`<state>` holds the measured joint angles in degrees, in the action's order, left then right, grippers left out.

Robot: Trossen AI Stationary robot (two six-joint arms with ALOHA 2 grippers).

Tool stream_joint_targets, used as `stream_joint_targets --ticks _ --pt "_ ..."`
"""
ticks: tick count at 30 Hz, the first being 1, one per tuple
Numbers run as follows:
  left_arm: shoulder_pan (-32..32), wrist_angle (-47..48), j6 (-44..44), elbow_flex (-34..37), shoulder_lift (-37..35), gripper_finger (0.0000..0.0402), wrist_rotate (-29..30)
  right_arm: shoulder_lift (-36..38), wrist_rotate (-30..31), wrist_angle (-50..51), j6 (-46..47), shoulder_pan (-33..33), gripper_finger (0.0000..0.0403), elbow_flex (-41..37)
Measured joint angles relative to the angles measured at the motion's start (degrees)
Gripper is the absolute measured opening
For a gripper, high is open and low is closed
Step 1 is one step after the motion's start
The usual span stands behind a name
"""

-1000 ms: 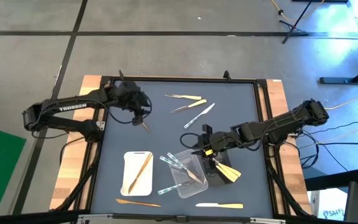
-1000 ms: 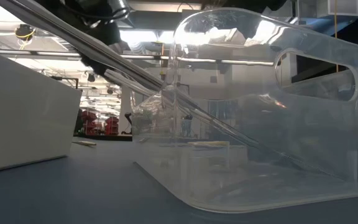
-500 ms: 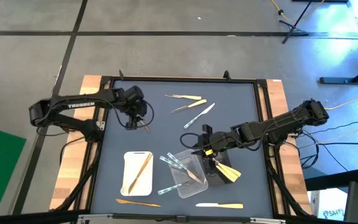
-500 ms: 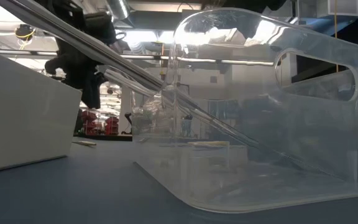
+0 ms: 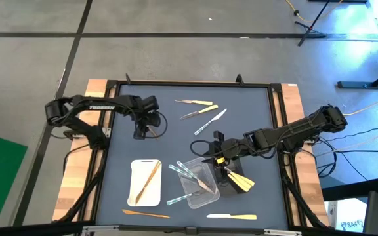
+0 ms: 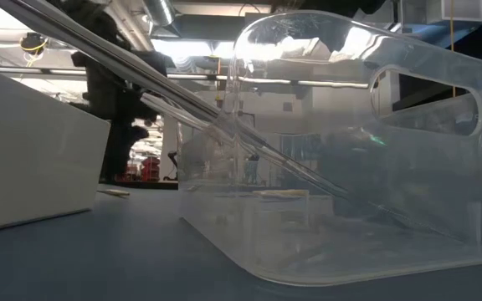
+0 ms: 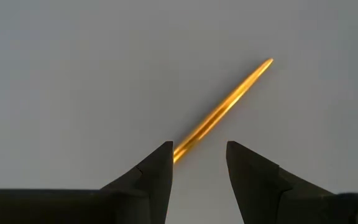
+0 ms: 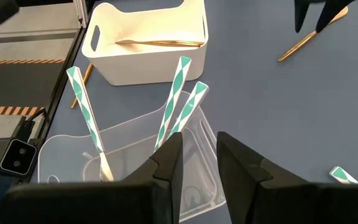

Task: Sort silverware by color (type)
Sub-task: Put the gold table knife into the white bin

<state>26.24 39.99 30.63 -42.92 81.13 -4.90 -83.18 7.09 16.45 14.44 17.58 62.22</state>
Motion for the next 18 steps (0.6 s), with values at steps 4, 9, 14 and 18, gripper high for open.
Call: stream_joint_targets --ticks 4,9,14,18 --pt "0.0 0.0 0.1 0.0 3.2 0.0144 2.0 0.0 0.0 0.0 0.0 0.0 0.0085 0.0" --pt "0.0 -0.7 0.1 0.0 6.4 0.0144 5.3 0.0 0.0 0.0 0.0 0.0 0.0085 0.0" --pt "0.0 -1.5 0.1 -0.2 7.7 0.0143 5.4 0.0 0.0 0.0 0.0 0.0 0.0085 0.0" --pt "0.0 -1.6 0.0 -0.2 7.9 0.0143 5.4 0.0 0.0 0.0 0.0 0.0 0.0085 0.0"
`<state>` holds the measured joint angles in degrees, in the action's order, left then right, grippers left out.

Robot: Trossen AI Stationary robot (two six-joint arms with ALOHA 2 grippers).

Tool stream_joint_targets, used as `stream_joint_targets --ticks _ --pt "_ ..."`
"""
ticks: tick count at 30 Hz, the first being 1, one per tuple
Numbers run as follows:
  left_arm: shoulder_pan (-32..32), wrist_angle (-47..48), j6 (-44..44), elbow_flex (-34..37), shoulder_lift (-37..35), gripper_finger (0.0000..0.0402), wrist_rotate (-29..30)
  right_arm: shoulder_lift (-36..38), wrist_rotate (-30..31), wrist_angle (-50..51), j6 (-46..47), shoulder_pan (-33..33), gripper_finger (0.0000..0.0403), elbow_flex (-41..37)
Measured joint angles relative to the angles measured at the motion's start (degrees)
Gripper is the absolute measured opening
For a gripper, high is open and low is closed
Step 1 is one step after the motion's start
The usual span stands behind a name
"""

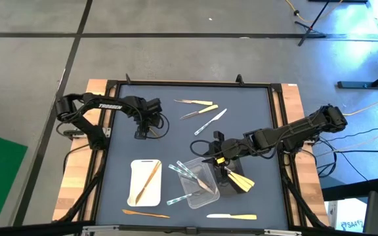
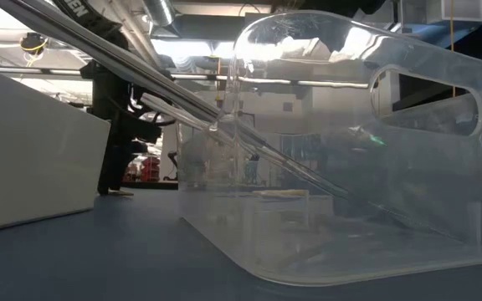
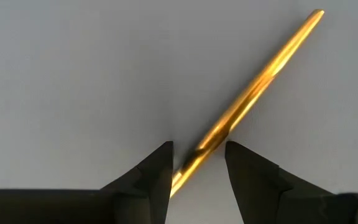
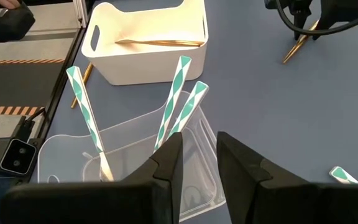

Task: Sort silverware by color (type)
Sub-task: Put the gold table knife into the white bin

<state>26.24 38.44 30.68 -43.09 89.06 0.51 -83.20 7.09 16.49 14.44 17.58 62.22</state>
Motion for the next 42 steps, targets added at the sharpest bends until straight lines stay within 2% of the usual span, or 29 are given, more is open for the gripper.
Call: stream_joint_targets --ticks 5,21,32,42 --pt "0.0 0.0 0.0 0.0 0.1 0.0129 0.1 0.0 0.0 0.0 0.0 0.0 0.0085 0.0" --pt "0.0 -0.3 -0.1 0.1 0.1 0.0022 0.4 0.0 0.0 0.0 0.0 0.0 0.0085 0.0" --pt "0.0 -0.3 -0.5 0.2 0.2 0.002 -0.5 0.0 0.0 0.0 0.0 0.0 0.0085 0.0" --pt "0.0 0.5 -5.2 -2.1 0.6 0.002 -1.9 0.0 0.0 0.0 0.0 0.0 0.0085 0.0"
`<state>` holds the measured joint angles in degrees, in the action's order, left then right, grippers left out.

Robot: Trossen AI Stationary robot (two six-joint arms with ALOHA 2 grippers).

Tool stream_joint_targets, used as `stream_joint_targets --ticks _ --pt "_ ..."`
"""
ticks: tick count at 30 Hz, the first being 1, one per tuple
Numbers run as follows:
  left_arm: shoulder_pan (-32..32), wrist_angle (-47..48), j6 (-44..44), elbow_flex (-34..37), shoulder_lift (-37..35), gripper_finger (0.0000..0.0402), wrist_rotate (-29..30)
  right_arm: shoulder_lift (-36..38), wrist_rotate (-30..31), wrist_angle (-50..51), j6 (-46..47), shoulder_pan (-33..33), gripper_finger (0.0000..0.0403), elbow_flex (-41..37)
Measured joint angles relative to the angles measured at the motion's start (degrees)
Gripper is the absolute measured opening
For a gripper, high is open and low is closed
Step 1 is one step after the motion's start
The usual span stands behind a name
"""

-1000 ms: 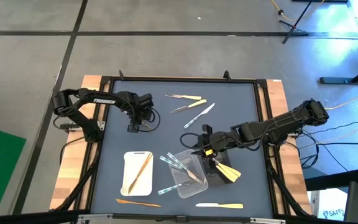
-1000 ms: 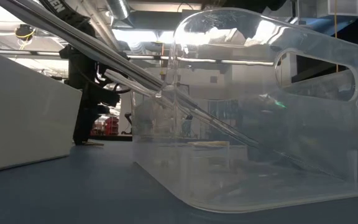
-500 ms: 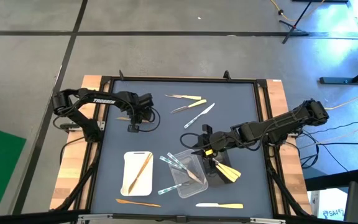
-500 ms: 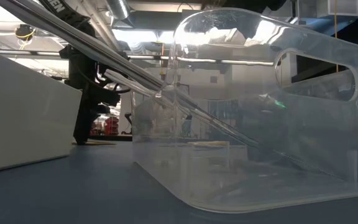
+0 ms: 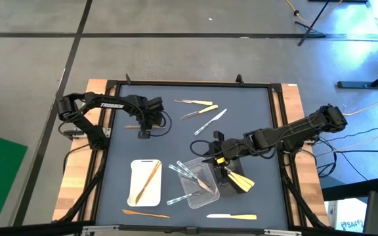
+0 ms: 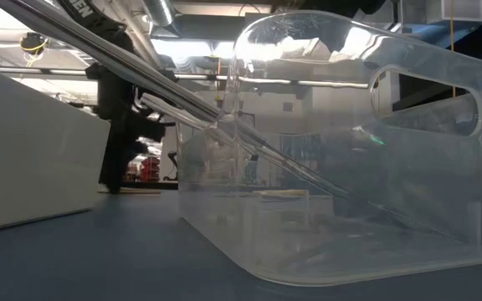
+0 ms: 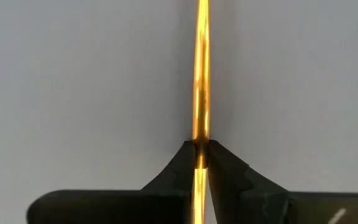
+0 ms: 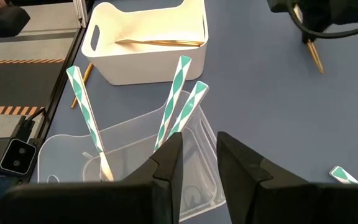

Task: Sort silverware by color (type)
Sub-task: Put the gold table knife into the white bin

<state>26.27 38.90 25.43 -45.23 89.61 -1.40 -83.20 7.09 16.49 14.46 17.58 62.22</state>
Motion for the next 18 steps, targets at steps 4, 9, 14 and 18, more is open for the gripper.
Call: stream_joint_targets --ticks 4,9,14,18 --pt "0.0 0.0 -1.9 -2.2 -0.1 0.002 -3.6 0.0 0.0 0.0 0.0 0.0 0.0085 0.0" --pt "0.0 0.3 -4.8 -5.0 -0.2 0.0018 -7.5 0.0 0.0 0.1 0.0 0.0 0.0085 0.0" --pt "0.0 2.2 -8.8 -8.6 -0.2 0.0018 -10.7 0.0 0.0 1.1 0.0 0.0 0.0085 0.0" --pt "-0.2 4.8 -11.9 -12.4 -0.2 0.0017 -11.6 0.0 0.0 2.3 0.0 0.0 0.0085 0.0"
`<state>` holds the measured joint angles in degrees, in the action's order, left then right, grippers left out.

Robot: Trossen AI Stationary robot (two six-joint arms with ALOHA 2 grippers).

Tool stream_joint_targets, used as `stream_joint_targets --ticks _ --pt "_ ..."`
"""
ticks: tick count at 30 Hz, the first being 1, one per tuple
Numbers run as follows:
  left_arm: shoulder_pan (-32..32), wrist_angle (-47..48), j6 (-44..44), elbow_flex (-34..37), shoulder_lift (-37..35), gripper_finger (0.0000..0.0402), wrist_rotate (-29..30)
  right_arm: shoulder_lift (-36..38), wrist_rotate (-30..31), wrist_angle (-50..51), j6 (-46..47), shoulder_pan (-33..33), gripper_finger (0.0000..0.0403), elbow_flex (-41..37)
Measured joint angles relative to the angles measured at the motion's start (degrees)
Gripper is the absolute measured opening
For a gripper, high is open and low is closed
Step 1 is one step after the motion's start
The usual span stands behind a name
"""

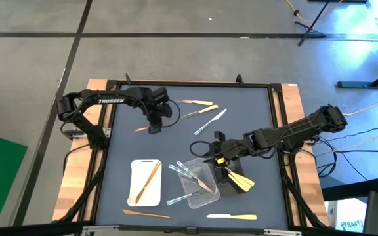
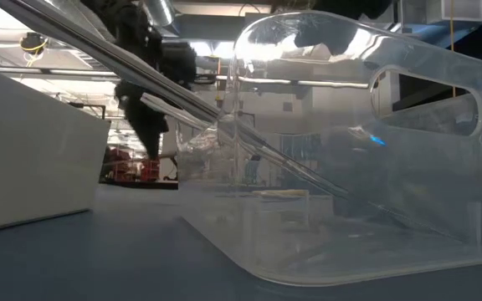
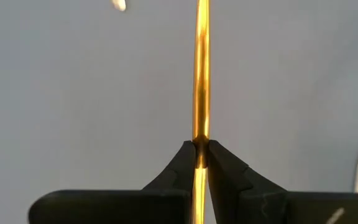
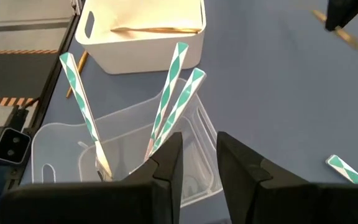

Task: Sort silverware by color (type)
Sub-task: Put the gold table knife into the white bin

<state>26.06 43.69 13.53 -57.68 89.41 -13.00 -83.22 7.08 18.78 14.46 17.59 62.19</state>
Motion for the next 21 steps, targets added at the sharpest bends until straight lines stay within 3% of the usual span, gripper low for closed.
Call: stream_joint_targets --ticks 6,12,21 --pt "-0.7 4.0 -7.8 -7.3 -0.3 0.0017 -1.8 0.2 0.0 2.9 0.0 0.0 0.0085 0.0" --pt "-3.8 4.4 -18.1 -11.2 -5.7 0.0016 -1.4 1.1 0.9 6.0 0.0 0.0 0.0085 0.0" --pt "-14.7 4.3 -35.5 -11.5 -17.6 0.0016 8.5 4.8 6.0 7.6 -3.3 0.0 0.0085 -0.1"
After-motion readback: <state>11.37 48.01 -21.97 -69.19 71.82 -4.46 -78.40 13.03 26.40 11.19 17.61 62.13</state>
